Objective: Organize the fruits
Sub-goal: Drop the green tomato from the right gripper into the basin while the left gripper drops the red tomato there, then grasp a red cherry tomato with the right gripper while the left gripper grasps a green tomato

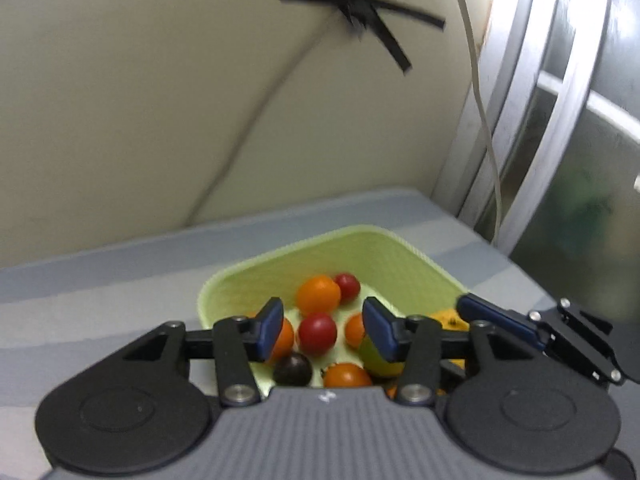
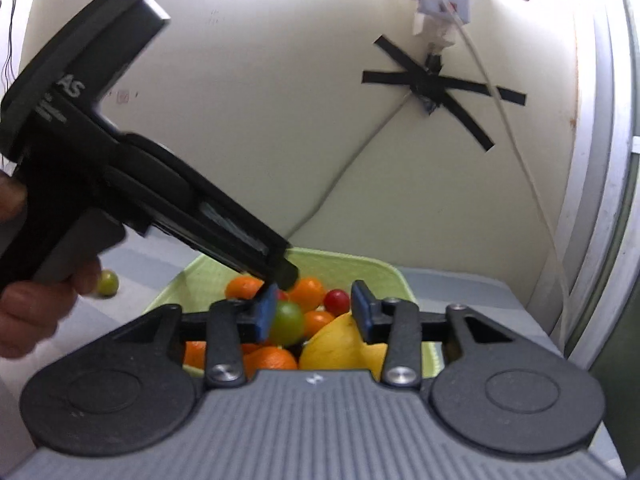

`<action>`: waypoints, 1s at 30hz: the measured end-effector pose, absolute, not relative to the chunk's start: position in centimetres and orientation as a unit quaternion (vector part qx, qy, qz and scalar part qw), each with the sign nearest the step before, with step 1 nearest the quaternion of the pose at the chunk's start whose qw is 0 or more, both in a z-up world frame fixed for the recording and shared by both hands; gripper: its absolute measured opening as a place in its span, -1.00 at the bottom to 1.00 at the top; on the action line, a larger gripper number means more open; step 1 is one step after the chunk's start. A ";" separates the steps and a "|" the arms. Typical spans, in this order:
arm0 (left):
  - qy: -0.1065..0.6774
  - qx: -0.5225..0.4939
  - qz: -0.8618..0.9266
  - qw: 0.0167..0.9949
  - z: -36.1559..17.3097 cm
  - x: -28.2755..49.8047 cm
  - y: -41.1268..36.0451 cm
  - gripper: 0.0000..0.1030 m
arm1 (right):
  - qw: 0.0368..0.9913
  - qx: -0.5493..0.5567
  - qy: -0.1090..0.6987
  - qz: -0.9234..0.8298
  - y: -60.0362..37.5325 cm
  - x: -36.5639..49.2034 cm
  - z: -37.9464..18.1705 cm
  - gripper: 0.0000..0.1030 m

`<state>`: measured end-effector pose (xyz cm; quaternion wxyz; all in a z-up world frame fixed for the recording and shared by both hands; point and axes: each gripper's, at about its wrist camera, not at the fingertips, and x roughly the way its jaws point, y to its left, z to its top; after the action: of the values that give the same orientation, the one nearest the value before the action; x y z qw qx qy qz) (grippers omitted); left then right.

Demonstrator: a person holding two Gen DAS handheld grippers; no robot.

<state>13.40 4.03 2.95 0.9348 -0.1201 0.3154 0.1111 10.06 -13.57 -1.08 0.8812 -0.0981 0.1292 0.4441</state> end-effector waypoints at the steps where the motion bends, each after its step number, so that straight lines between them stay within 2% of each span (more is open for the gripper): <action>1: 0.307 -0.120 0.116 0.937 3.6 12.6 4.5 -0.13 | 0.883 -0.092 0.127 0.442 -13.8 10.2 -1.0 -0.15; 7: 0.261 -0.121 0.156 0.945 6.1 5.9 7.4 -0.12 | 0.882 -0.030 0.120 0.455 -16.3 10.0 0.7 -0.19; 9: 0.266 -0.121 0.169 0.941 5.4 3.7 8.1 -0.12 | 0.866 -0.012 0.126 0.484 -17.1 9.2 1.4 -0.26; 11: 0.277 -0.120 0.178 0.936 4.0 2.2 8.7 0.01 | 0.844 0.003 0.147 0.516 -17.5 7.8 1.7 -0.34; 16: 0.302 -0.125 0.206 0.923 0.5 0.8 9.9 0.06 | 0.798 -0.012 0.215 0.563 -15.5 4.1 0.1 -0.34; 19: 0.305 -0.105 0.222 0.920 -0.7 1.5 10.1 0.06 | 0.804 -0.082 0.209 0.551 -12.7 1.5 -0.8 -0.34; 21: 0.315 -0.100 0.224 0.917 -1.4 2.3 10.2 -0.03 | 0.798 -0.143 0.187 0.555 -10.7 0.4 -0.5 -0.34; 22: 0.323 -0.098 0.224 0.914 -1.8 2.5 10.2 -0.12 | 0.790 -0.179 0.176 0.559 -9.7 0.2 -0.1 -0.34; 23: 0.331 -0.096 0.225 0.911 -2.2 2.9 10.3 -0.36 | 0.779 -0.214 0.168 0.564 -8.8 0.5 0.4 -0.34; 25: 0.331 -0.088 0.227 0.912 -2.8 2.9 10.3 -0.50 | 0.749 -0.287 0.143 0.580 -6.8 0.9 1.3 -0.34; 28: 0.336 -0.089 0.225 0.910 -2.5 2.4 10.1 -0.50 | 0.679 -0.388 0.107 0.614 -4.3 1.9 2.5 -0.34; 30: 0.332 -0.116 0.211 0.912 -1.9 1.1 10.0 -0.50 | 0.631 -0.451 0.127 0.619 -2.3 2.7 2.7 -0.34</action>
<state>1.13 10.05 -1.94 0.9122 -0.1162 0.3318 0.2107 2.67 -2.34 2.68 0.6308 -0.4507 0.1269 0.6188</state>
